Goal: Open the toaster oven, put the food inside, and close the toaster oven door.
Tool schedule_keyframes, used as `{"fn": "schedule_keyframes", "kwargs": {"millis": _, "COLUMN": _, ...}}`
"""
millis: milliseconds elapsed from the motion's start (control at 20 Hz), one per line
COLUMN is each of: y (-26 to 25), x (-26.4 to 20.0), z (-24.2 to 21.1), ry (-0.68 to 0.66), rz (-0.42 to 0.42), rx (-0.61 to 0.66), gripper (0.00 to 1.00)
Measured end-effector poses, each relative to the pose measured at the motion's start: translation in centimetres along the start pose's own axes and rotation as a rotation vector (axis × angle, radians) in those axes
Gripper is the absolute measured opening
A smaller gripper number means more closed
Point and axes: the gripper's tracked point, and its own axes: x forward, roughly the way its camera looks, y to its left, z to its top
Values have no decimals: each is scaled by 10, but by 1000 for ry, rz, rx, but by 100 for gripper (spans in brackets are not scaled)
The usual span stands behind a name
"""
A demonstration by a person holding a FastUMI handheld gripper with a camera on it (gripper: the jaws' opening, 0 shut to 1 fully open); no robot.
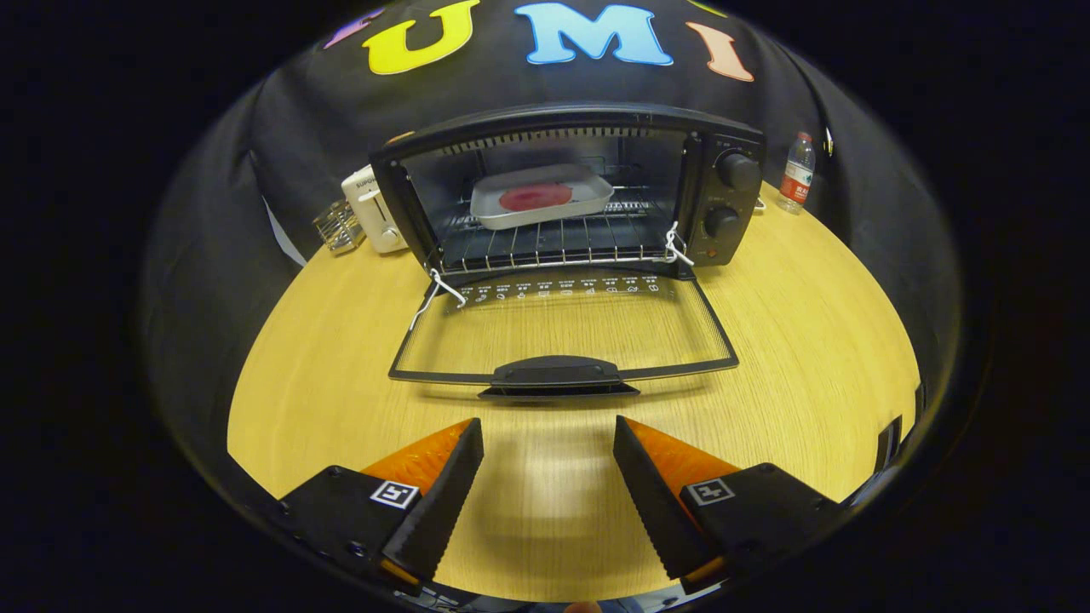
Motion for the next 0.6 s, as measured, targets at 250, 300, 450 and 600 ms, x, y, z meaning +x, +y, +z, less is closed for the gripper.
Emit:
{"fn": "schedule_keyframes", "kwargs": {"millis": 250, "y": -7, "x": 18, "z": -7, "ry": 69, "rz": -26, "rx": -36, "gripper": 98}}
{"fn": "schedule_keyframes", "kwargs": {"millis": 300, "y": -6, "x": 21, "z": -9, "ry": 80, "rz": -24, "rx": -40, "gripper": 98}}
{"fn": "schedule_keyframes", "kwargs": {"millis": 450, "y": -4, "x": 29, "z": -8, "ry": 89, "rz": -25, "rx": -39, "gripper": 98}}
{"fn": "schedule_keyframes", "kwargs": {"millis": 600, "y": -8, "x": 36, "z": -5, "ry": 89, "rz": -44, "rx": -36, "gripper": 98}}
